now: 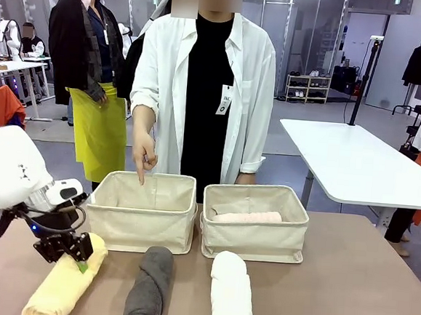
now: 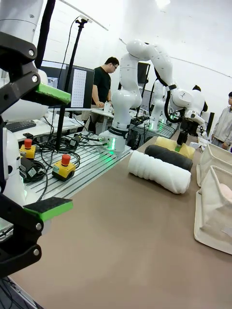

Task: Divide the towels into two baskets.
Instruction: Pick up one hotel-folded towel from the bottom of the table and place it in the Fabric basket indicated by the person.

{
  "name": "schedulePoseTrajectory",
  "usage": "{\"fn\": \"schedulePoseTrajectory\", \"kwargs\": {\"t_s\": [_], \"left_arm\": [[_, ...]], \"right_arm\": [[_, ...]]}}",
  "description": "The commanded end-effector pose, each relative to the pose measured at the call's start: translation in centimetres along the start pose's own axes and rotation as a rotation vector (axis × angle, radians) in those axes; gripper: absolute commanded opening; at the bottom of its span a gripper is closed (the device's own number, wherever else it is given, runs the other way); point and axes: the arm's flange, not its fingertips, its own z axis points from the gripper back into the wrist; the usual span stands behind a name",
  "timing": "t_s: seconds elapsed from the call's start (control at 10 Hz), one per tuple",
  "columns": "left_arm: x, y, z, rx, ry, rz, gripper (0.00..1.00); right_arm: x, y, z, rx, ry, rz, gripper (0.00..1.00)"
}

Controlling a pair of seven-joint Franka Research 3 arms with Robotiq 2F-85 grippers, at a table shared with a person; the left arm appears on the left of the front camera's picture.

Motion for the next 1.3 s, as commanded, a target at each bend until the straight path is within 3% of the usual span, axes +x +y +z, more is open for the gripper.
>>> {"fn": "schedulePoseTrajectory", "kwargs": {"t_s": [0.0,0.2,0.5,0.7,0.8,0.9,1.0,1.2], "left_arm": [[-12.8,-0.5,3.1,0.001,-0.043,-0.104,0.06],[-12.1,-2.2,7.7,-0.01,-0.104,-0.313,0.06],[-11.6,-4.6,13.0,0.071,-0.023,-0.87,0.06],[-12.4,-6.3,14.6,0.105,0.054,-1.137,0.06],[-12.7,-6.7,15.4,0.058,0.012,-1.146,0.06],[-13.1,-5.8,16.1,-0.075,-0.109,-1.023,0.06],[-10.4,-7.8,16.8,0.099,0.053,-1.094,0.06],[-10.4,-7.8,16.8,0.099,0.053,-1.094,0.06]], "right_arm": [[-0.4,0.2,0.0,-0.008,0.006,0.015,0.96],[-0.4,0.2,0.0,-0.008,0.006,0.015,0.96],[-0.4,0.2,0.0,-0.008,0.006,0.015,0.96],[-0.4,0.2,0.0,-0.008,0.006,0.015,0.96],[-0.4,0.2,0.0,-0.008,0.006,0.015,0.96],[-0.4,0.2,0.0,-0.008,0.006,0.015,0.96],[-0.4,0.2,0.0,-0.008,0.006,0.015,0.96],[-0.4,0.2,0.0,-0.008,0.006,0.015,0.96]]}}
